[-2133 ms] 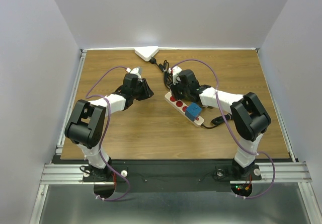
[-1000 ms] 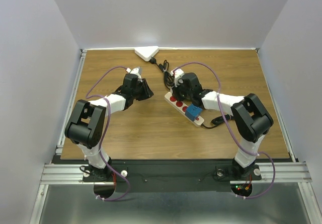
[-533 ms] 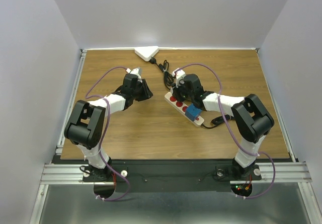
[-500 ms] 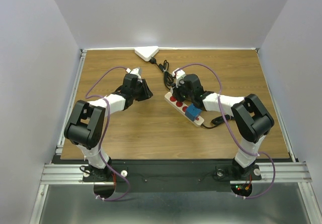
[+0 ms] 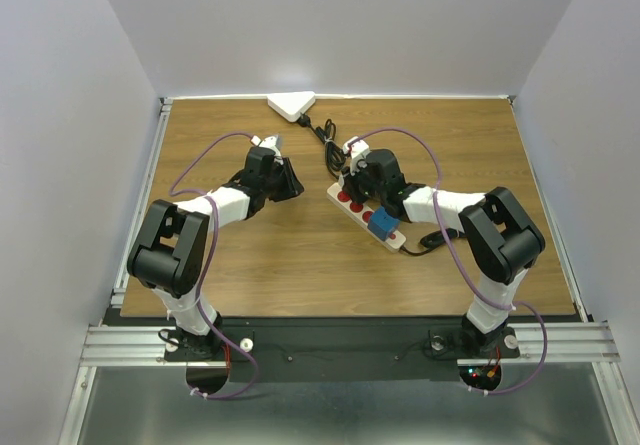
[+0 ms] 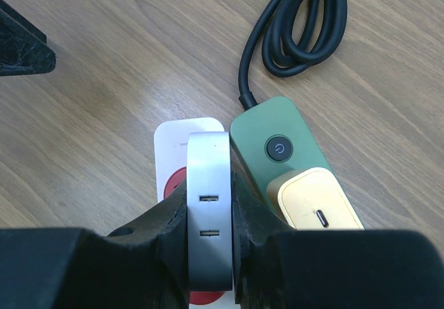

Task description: Insert the plug

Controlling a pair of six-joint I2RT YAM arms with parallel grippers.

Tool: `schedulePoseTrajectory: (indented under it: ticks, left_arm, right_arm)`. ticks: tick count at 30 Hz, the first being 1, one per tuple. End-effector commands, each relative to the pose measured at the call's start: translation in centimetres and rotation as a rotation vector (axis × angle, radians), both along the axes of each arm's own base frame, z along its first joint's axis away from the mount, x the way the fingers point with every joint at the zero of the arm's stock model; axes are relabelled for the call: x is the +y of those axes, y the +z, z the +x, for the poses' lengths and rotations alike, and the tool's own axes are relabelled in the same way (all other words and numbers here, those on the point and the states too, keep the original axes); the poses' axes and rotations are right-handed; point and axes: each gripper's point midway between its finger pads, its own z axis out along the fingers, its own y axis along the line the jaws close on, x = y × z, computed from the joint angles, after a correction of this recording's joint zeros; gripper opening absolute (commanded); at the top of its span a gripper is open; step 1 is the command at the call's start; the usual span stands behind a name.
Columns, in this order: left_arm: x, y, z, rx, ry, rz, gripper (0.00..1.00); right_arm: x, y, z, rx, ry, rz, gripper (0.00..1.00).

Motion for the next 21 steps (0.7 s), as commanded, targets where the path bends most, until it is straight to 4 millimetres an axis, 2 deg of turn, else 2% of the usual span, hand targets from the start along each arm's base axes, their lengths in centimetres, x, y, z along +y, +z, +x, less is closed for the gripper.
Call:
schedulePoseTrajectory:
  ticks: [1, 9, 21]
  left_arm:
    - [-0.4, 3.5, 1.1, -0.092, -0.01, -0.014, 0.4]
    - [-0.4, 3.5, 1.1, -0.093, -0.011, -0.013, 0.4]
    - [-0.4, 4.1, 1.2, -0.106, -0.013, -0.012, 0.4]
  right_arm:
    - [-0.1, -6.1, -5.8, 0.236, 0.068, -0.081, 0.0]
    - [0.5, -7.5, -6.7, 0.266, 0.092, -0.097, 0.0]
    - [-0.3, -10.0, -8.3, 0.326, 0.083, -0.138, 0.0]
